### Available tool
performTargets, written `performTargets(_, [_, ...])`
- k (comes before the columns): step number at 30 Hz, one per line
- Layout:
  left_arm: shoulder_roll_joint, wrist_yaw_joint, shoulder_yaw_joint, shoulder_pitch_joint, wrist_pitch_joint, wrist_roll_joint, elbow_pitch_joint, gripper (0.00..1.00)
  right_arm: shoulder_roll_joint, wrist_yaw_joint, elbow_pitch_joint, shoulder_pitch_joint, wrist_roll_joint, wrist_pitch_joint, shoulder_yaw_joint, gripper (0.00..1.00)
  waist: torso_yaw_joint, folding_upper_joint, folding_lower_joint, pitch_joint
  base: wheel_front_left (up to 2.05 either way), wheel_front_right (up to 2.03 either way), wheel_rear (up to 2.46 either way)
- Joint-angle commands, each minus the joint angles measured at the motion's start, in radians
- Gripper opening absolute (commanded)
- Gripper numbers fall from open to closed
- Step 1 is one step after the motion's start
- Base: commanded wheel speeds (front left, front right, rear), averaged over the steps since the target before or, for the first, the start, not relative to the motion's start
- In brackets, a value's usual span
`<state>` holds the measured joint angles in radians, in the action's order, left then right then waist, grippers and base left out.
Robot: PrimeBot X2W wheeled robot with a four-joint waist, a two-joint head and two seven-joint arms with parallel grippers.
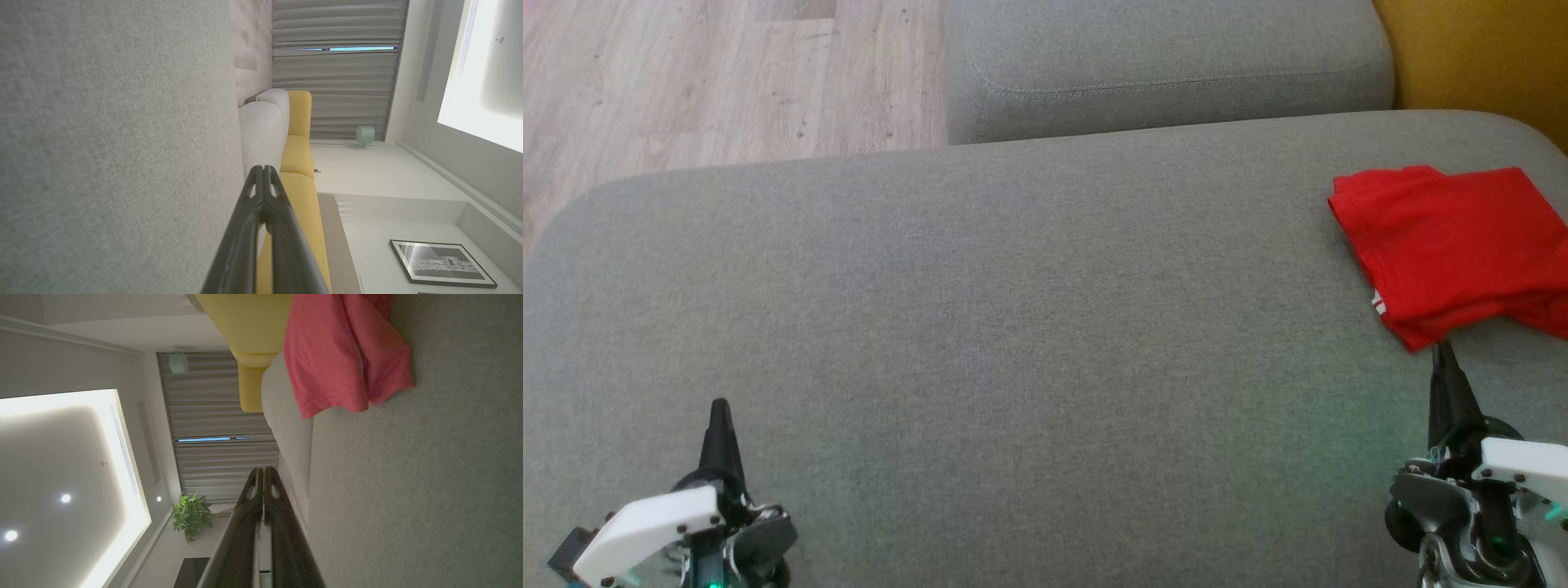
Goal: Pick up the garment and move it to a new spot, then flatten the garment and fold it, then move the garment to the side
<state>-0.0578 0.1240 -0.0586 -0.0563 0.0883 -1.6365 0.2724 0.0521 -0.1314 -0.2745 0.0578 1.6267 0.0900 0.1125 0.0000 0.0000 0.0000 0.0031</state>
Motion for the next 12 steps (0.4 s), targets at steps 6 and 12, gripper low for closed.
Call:
performTargets(6, [-0.007,0.007,-0.035,-0.05,0.008,0.011,-0.028,0.0,0.01,0.001,0.031,0.049,-0.005,0.01,-0.015,0.0,0.0,0.0,0.0,0.0,0.0,0.0,0.0])
performTargets(12, [-0.006,0.007,-0.036,-0.05,0.01,0.012,-0.028,0.0,0.009,0.001,0.031,0.049,-0.006,0.012,-0.013,0.0,0.0,0.0,0.0,0.0,0.0,0.0,0.0])
